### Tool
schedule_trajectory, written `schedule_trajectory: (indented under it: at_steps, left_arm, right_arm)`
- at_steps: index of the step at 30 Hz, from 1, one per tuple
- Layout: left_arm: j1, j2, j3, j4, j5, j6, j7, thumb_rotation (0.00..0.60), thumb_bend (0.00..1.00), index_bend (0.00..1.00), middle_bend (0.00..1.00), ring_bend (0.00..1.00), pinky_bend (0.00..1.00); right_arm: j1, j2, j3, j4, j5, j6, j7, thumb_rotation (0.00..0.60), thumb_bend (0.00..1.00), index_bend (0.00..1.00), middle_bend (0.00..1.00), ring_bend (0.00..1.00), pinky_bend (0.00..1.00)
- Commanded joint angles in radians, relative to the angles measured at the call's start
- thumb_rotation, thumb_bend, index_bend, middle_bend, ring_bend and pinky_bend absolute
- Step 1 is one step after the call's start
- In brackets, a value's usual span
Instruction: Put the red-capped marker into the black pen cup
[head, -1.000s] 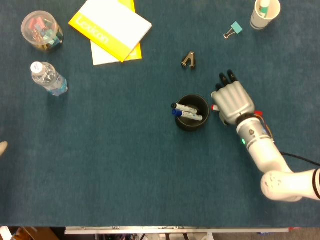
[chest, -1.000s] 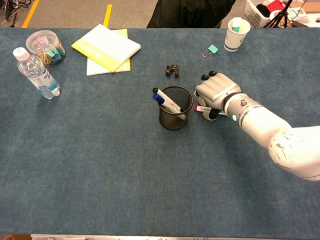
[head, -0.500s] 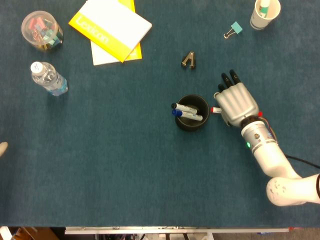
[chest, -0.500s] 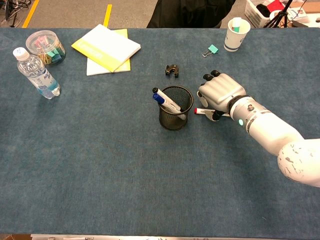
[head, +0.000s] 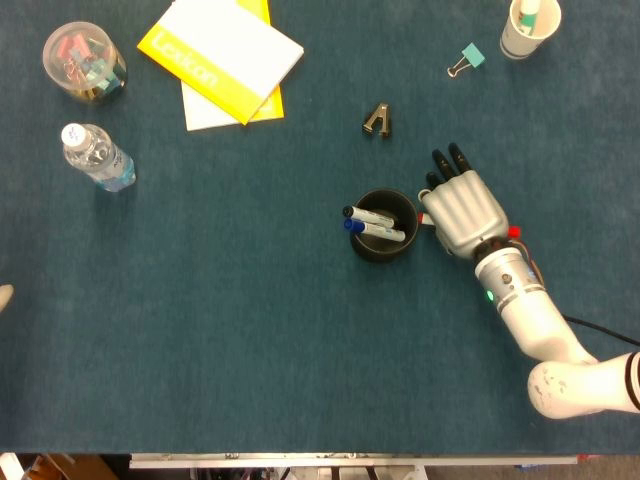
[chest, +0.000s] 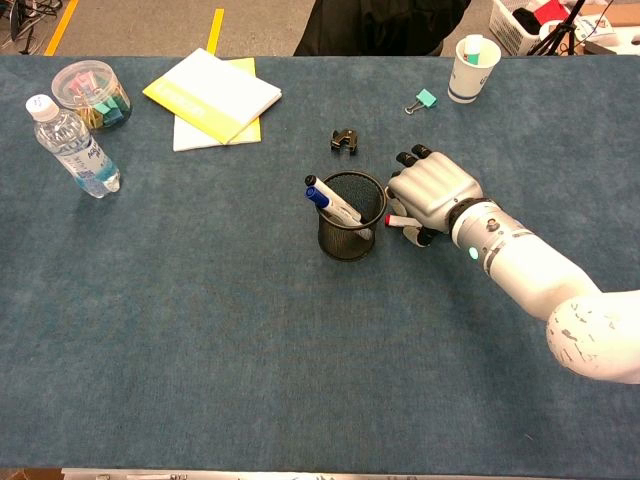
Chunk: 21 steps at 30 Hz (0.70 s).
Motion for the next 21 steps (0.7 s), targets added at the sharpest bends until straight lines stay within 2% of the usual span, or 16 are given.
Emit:
schedule_trajectory:
  at_steps: [1,12,15,21]
  left_arm:
    - [0.0,0.0,0.001,0.0,0.0,-0.002,0.0,0.6,0.15,0.19,0.18,0.17,0.14]
    - [0.001,0.0,0.0,-0.003,0.0,0.0,0.006,0.6,0.15,0.19,0.18,0.17,0.14]
    - [0.001,0.001,0.0,-0.005,0.002,0.001,0.007,0.6,0.15,0.19,0.18,0.17,0.14]
    - [-0.001,0.003,-0.002,-0.011,0.007,0.004,0.013,0.6,0.15,0.19,0.18,0.17,0.14]
  right_arm:
    - [-0.003,-0.003,-0.002,0.005,-0.004,0.002,-0.001,0.563,0.34,0.51,0.31,0.03,0.0]
    - [-0.022,0.005,0.004,0.003,-0.045,0.005,0.032,0.6,0.37,0.59,0.34,0.06,0.0]
    - [-0.034,0.037,0.013,-0.038,-0.074,0.014,0.07,0.6,0.38,0.61,0.34,0.06,0.0]
    - [-0.07,0.154,0.047,-0.199,-0.161,0.026,0.219,0.6,0.38,0.62,0.35,0.07,0.0]
